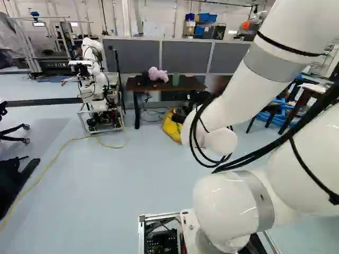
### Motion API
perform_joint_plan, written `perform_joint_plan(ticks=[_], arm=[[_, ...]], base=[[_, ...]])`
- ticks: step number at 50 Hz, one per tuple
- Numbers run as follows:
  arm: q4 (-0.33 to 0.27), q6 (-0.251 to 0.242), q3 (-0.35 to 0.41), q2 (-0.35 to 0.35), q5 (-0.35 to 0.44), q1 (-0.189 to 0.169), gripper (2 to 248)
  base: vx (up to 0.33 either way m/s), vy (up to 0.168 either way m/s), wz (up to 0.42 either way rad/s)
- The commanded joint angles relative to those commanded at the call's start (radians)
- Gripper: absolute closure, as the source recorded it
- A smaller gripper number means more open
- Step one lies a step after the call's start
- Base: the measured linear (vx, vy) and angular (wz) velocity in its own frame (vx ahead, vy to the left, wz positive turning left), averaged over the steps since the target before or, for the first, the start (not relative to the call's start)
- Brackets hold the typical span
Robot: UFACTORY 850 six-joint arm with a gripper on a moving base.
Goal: Pick up the bag on the ground and place it on the table
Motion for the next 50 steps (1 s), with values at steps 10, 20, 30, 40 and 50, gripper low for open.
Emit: perform_joint_plan(ticks=[10,20,30,40,50], arm=[[0.000,0.000,0.000,0.000,0.000,0.000,3],[0.000,0.000,0.000,0.000,0.000,0.000,3],[0.000,0.000,0.000,0.000,0.000,0.000,3],[0.000,0.000,0.000,0.000,0.000,0.000,3],[0.000,0.000,0.000,0.000,0.000,0.000,3]], base=[[0.000,0.000,0.000],[0.000,0.000,0.000],[0.000,0.000,0.000],[0.000,0.000,0.000],[0.028,-0.033,-0.060]])
